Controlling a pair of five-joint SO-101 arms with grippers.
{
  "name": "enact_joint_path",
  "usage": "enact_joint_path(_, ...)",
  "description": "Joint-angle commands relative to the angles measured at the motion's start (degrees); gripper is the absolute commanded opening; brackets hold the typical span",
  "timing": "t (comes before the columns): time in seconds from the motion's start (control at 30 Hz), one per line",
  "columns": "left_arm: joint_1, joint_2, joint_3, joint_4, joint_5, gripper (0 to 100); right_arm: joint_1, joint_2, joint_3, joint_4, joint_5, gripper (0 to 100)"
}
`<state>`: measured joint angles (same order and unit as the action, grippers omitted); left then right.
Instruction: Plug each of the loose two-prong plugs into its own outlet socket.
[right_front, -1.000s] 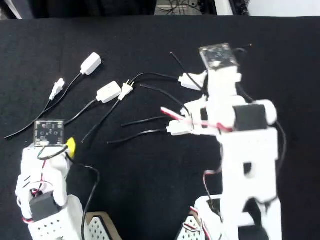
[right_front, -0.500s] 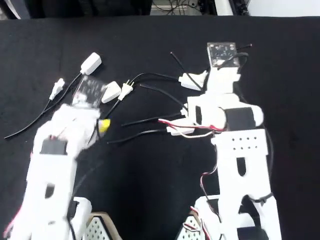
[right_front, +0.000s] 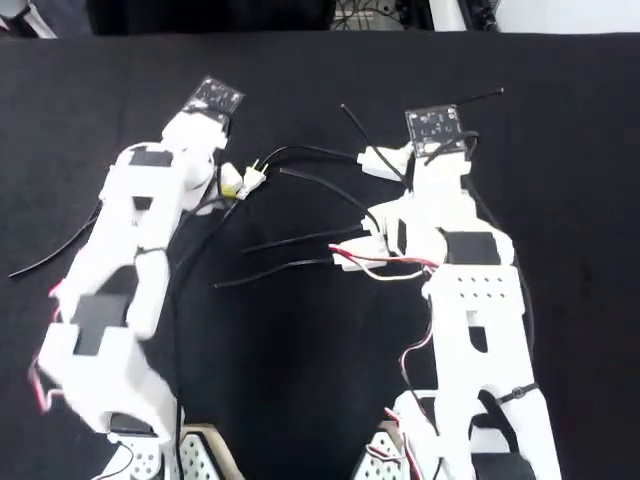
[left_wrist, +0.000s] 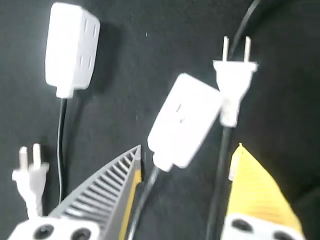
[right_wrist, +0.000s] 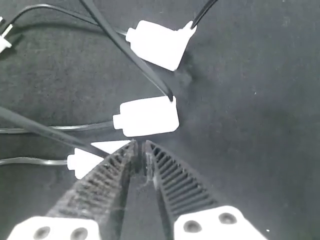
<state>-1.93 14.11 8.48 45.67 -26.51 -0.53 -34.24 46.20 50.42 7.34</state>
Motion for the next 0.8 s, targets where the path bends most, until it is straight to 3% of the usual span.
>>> enact_joint_path(0.0,0.13,5.1,-9.19,-0.62,-2.11,28,-1.49,-0.04,0.04,-1.32,0.62,1.3)
enact_joint_path(0.23,-2.42,13.89,-13.85,-0.18,-4.57,28,-1.49,0.04,0.22,-1.32,0.7,1.3)
enact_joint_path(0.5,-1.98,16.35,-22.02,16.53,-4.66,27,-1.49,0.04,2.42,-4.13,0.79,1.5)
enact_joint_path(0.67,-1.45,15.82,-25.63,24.18,-4.22,4,-1.49,0.04,3.47,-5.36,2.11,1.5)
enact_joint_path(0.77,-1.54,15.74,-27.47,28.04,-4.22,5,-1.49,0.04,3.56,-5.36,2.11,1.5)
